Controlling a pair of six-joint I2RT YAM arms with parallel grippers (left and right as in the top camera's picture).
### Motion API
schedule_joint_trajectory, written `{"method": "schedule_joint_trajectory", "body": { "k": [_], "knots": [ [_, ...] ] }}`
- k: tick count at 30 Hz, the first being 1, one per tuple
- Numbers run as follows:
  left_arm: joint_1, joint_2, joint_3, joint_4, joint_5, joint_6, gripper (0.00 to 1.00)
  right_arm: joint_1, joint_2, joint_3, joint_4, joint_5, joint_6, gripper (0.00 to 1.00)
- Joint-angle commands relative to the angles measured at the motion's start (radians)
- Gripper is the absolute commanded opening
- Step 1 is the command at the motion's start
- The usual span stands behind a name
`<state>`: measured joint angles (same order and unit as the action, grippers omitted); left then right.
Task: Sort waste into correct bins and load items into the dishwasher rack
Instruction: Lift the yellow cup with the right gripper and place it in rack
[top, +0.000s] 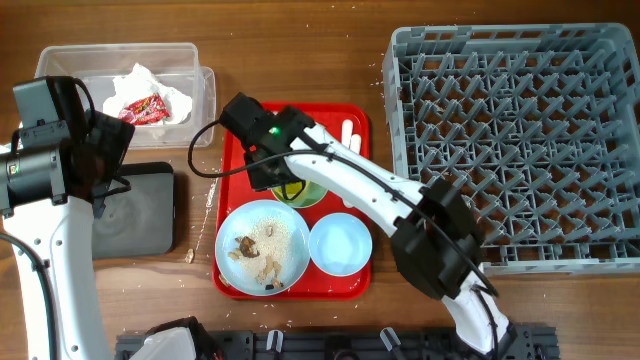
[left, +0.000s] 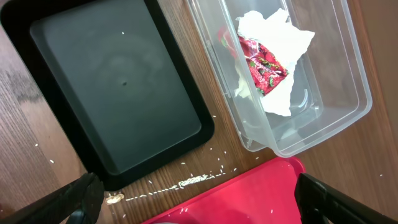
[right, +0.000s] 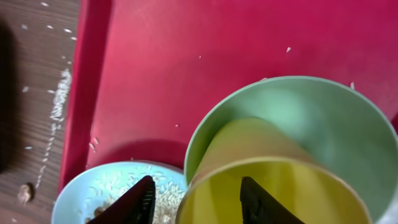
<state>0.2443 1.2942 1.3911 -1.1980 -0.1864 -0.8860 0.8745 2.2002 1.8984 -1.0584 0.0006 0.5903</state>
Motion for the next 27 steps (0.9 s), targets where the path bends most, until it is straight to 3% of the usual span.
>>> {"method": "schedule_joint_trajectory", "body": {
  "k": [1, 3, 6, 12, 15, 19, 23, 27],
  "knots": [
    [0.003, -0.005, -0.003, 0.0, -0.013, -0.009, 1.0, 0.005, 0.029, -0.009, -0.004, 0.018, 0.018, 0.37],
    [0.003, -0.005, -0.003, 0.0, -0.013, -0.009, 1.0, 0.005, 0.028, -0.008, -0.008, 0.018, 0.019, 0.21],
    [0.003, -0.005, -0.003, 0.0, -0.013, -0.009, 1.0, 0.005, 0.02, 0.016, -0.042, 0.014, 0.018, 0.05],
    [0.003, -0.005, -0.003, 0.0, -0.013, -0.009, 1.0, -0.018, -0.104, 0.088, -0.14, -0.058, -0.098, 0.04],
    [0.003, -0.005, -0.003, 0.0, -0.013, -0.009, 1.0, -0.128, -0.25, 0.088, -0.149, -0.215, -0.246, 0.04],
    [0.003, -0.005, -0.003, 0.0, -0.013, -0.009, 1.0, -0.477, -0.415, 0.088, -0.202, -0.345, -0.46, 0.04],
    [0.003, -0.005, -0.003, 0.0, -0.013, -0.009, 0.99, -0.875, -0.389, 0.043, -0.256, -0.746, -0.76, 0.04],
    [0.003, -0.005, -0.003, 0.0, -0.013, -0.009, 1.0, -1.066, -0.29, 0.006, -0.251, -0.985, -0.922, 0.04]
  ]
}}
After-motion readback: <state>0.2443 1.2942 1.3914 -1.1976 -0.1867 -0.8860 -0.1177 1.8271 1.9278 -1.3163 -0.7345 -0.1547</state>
